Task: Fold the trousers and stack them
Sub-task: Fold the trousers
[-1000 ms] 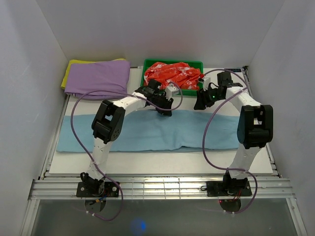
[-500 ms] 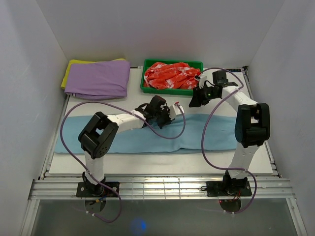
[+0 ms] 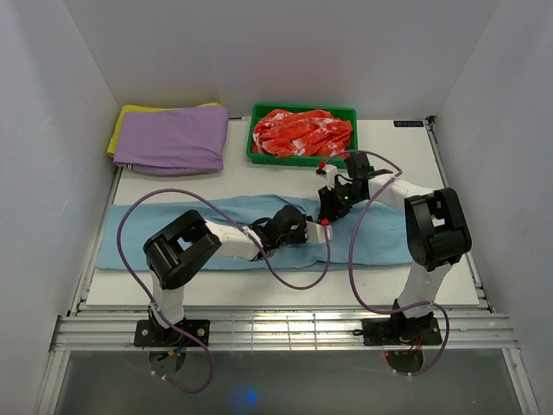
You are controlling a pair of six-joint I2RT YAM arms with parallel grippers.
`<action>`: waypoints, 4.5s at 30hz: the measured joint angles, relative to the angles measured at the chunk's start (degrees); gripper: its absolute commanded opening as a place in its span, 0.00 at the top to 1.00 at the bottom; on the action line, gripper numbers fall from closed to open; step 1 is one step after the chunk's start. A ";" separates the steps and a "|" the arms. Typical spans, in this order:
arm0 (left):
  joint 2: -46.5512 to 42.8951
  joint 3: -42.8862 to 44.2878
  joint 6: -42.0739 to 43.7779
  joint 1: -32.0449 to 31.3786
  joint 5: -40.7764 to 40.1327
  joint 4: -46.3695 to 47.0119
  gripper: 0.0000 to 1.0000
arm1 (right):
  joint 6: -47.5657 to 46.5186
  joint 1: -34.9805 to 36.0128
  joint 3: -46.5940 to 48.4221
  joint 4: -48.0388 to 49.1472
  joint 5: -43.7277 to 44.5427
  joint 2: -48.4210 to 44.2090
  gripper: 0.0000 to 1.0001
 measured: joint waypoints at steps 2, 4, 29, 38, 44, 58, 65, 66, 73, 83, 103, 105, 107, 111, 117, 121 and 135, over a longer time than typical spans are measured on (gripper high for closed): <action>-0.20 -0.13 -1.03 -0.26 -1.51 0.70 0.59 | -0.15 0.35 -1.49 -0.07 1.40 0.09 0.70; -1.44 -0.44 -3.21 -0.15 -2.03 -0.46 0.58 | -0.28 0.35 -2.43 0.15 2.91 0.33 0.73; 7.87 25.14 -41.51 16.50 23.63 -26.58 0.73 | 0.17 0.17 -8.13 7.93 3.85 -2.47 0.76; 2.99 14.03 -37.75 12.90 25.49 -22.75 0.78 | 3.37 0.07 -2.60 5.49 3.89 -8.96 0.76; -1.33 5.92 -34.67 9.70 19.10 -14.62 0.70 | 7.15 0.42 1.27 6.14 4.31 -7.28 0.77; -1.77 4.13 -38.42 8.87 13.68 -10.95 0.60 | 6.71 5.44 -9.60 8.72 9.33 -3.54 0.84; -4.24 5.22 -48.50 9.25 18.21 -14.56 0.58 | 6.54 5.38 -16.57 17.00 9.55 -7.82 0.89; -4.22 5.92 -49.94 9.25 19.19 -14.86 0.57 | 6.56 5.38 -16.83 17.59 9.51 -7.91 0.90; -2.75 9.60 -57.99 10.08 23.96 -15.72 0.53 | 6.58 5.38 -18.34 20.02 9.53 -8.55 0.92; 5.27 13.53 -65.85 13.42 26.16 -15.52 0.54 | 6.60 5.38 -18.67 20.65 9.60 -8.70 0.92; 10.69 17.84 -73.40 13.51 31.39 -12.90 1.00 | 6.03 5.33 -18.67 19.61 11.10 -9.68 0.84; 10.69 17.84 -73.46 13.84 31.52 -12.90 1.00 | 4.94 5.22 -18.64 17.68 12.59 -11.37 0.75; 10.69 17.84 -73.64 14.27 31.69 -12.92 1.00 | 2.95 4.74 -18.60 14.51 14.03 -14.10 0.65; 10.47 17.75 -73.68 15.91 32.09 -12.96 1.00 | -2.67 2.54 -17.90 6.64 15.50 -21.16 0.65; 9.60 18.49 -73.57 17.46 32.13 -14.08 1.00 | -9.62 1.64 -18.29 -3.61 14.12 -27.56 0.78; 9.60 21.55 -73.13 17.86 32.02 -15.23 1.00 | -12.79 1.75 -20.90 -8.52 14.01 -25.38 0.80; 19.28 38.77 -65.09 18.91 31.95 -18.12 0.73 | -16.55 1.60 -20.79 -12.04 16.26 -18.29 0.82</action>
